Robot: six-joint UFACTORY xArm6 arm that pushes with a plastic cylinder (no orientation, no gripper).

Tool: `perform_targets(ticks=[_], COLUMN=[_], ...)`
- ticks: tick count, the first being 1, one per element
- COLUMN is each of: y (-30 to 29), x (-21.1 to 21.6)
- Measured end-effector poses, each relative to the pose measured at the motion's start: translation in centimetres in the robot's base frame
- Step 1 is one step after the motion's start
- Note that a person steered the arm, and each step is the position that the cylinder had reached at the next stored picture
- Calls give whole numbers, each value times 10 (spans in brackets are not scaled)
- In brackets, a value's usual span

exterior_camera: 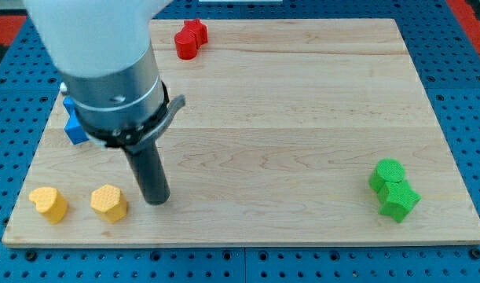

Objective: Touch the blue triangle with your arm

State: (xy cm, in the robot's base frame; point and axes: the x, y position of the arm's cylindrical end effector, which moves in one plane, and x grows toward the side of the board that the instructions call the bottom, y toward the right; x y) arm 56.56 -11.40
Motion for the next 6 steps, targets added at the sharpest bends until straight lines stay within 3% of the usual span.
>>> perform_targets(ticks=[1,2,3,4,6], y=[-46,-55,-48,-93,-107], x=[11,-3,-34,-63,-124])
